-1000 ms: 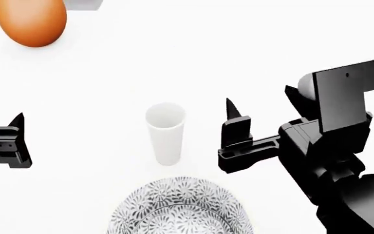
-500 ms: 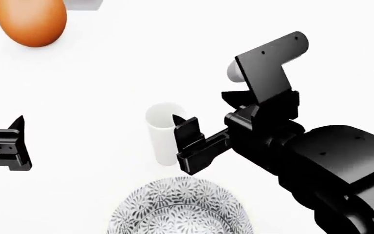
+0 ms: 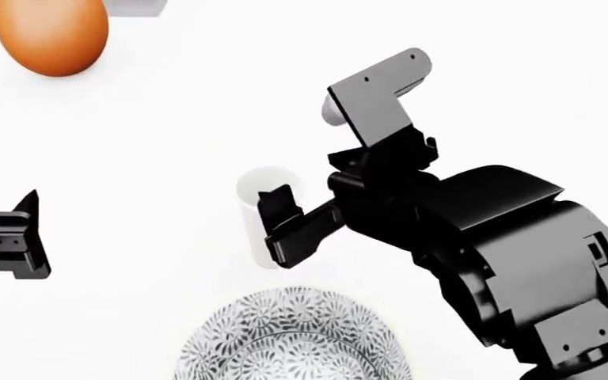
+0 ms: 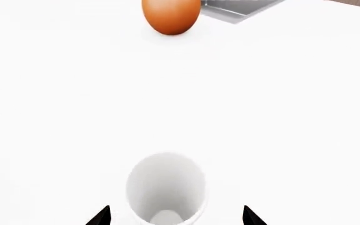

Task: Place the cup inside the bowl on the dining table and move the bowl to any counter.

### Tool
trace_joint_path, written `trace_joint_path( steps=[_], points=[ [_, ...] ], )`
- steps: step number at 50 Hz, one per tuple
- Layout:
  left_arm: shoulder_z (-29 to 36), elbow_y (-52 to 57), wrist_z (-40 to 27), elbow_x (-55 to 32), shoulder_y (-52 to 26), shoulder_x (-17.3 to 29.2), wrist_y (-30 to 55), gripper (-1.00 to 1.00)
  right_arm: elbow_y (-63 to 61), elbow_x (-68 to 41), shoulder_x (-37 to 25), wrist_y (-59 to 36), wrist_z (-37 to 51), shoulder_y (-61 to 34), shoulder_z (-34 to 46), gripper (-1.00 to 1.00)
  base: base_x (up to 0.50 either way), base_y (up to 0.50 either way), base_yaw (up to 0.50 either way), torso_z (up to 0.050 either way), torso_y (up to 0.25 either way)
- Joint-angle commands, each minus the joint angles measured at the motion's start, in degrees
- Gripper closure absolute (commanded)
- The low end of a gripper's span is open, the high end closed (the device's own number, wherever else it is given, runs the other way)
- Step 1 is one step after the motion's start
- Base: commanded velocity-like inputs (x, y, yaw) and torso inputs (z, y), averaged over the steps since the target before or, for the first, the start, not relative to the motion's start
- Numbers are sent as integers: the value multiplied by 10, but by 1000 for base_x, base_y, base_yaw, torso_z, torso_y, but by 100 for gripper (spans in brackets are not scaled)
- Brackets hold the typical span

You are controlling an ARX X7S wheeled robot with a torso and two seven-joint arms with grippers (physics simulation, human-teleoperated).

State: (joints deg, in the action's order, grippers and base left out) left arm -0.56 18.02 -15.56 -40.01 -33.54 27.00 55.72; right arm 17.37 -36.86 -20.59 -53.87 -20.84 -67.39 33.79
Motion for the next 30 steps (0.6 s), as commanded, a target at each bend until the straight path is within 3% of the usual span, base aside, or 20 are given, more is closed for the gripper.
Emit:
trace_joint_path(
  steps=[1, 30],
  points=[
    [4, -7, -1, 3, 3, -3, -7, -100, 103, 37, 37, 49, -47, -35, 43, -100, 0, 0, 0, 0, 0],
    [3, -11, 1, -1, 8, 5, -10, -100, 343, 81, 128, 171, -139, -79, 86, -100, 0, 0, 0, 0, 0]
  ],
)
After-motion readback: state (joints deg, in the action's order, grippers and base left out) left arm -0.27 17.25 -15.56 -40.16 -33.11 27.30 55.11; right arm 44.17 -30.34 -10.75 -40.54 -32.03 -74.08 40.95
